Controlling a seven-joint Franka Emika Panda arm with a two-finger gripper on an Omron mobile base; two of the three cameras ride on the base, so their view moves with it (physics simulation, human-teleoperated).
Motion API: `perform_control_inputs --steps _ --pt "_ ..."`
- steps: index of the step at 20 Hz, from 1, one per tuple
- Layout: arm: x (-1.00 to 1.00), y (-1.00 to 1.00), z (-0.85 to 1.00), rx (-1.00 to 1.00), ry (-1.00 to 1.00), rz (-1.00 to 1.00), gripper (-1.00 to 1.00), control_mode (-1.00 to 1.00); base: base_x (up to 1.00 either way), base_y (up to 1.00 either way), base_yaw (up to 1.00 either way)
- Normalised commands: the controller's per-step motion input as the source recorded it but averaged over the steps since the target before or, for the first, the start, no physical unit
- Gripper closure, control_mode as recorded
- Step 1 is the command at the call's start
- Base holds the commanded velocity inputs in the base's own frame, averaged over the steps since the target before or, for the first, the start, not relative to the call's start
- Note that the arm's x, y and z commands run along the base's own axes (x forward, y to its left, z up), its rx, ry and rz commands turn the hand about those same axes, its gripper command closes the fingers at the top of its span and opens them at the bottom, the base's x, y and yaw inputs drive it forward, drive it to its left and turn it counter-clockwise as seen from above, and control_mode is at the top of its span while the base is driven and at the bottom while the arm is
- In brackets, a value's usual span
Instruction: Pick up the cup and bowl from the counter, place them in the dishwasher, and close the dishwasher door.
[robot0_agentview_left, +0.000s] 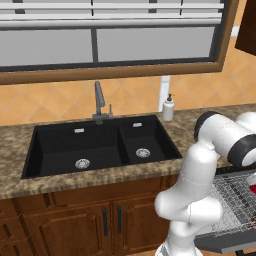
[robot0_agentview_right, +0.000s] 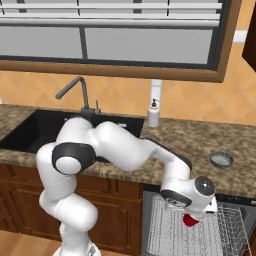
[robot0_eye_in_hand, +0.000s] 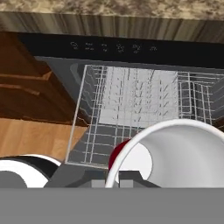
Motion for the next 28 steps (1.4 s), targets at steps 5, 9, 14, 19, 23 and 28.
perform_control_inputs --steps 5,9,14,19,23,28 --pt "0.00 -0.16 -0.75 0.00 -0.17 0.07 1.00 -1.00 0.00 0.00 0.00" --pt "-0.02 -0.08 -0.37 0.05 -0.24 0.02 1.00 -1.00 0.00 0.00 0.00" --pt "-0.10 -0.11 -0.10 0.18 -0.19 0.02 1.00 -1.00 0.00 0.00 0.00" --pt "0.18 0.00 -0.24 0.01 0.06 0.09 1.00 -1.00 0.00 0.00 0.00" --pt "0.23 0.00 -0.44 0.07 0.09 0.16 1.00 -1.00 0.00 0.00 0.00" --pt "0.28 0.09 -0.63 0.05 0.01 0.13 1.00 -1.00 0.00 0.00 0.00"
